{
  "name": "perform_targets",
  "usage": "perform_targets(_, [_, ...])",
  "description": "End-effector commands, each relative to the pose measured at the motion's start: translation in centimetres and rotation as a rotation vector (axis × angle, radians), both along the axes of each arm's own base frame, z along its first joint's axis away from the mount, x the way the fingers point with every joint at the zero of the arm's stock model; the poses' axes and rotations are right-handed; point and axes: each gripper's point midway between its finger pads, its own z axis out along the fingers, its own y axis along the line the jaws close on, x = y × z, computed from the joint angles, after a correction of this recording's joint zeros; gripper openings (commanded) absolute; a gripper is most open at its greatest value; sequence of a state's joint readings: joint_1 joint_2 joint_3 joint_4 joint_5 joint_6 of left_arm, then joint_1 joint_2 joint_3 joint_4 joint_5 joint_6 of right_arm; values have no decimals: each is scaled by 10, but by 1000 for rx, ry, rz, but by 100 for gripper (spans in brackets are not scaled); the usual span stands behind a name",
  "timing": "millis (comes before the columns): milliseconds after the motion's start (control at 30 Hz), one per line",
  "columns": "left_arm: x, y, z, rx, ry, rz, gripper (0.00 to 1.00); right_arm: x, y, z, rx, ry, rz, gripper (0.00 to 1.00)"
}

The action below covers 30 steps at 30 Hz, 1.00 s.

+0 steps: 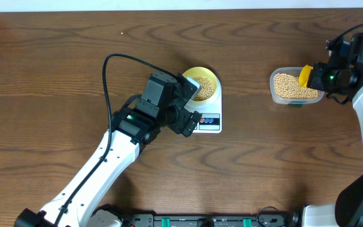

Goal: Scoop item into bowl and weigh 50g on scale

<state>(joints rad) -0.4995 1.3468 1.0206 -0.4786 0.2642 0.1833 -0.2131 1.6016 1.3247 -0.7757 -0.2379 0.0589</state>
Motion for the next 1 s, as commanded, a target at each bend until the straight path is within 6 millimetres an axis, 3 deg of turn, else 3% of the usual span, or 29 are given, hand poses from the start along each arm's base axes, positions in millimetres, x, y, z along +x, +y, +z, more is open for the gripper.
perform_targets(0, [-2, 1, -5, -2, 20, -1, 93, -3, -4, -11, -19, 36, 1, 1])
perform_targets(300, [-2, 1, -5, -1, 20, -2, 93, -2, 7, -32, 49, 91, 30, 1])
perform_targets(967, [-2, 1, -5, -1, 20, -1, 93, -2, 37, -46, 103, 130, 101, 1])
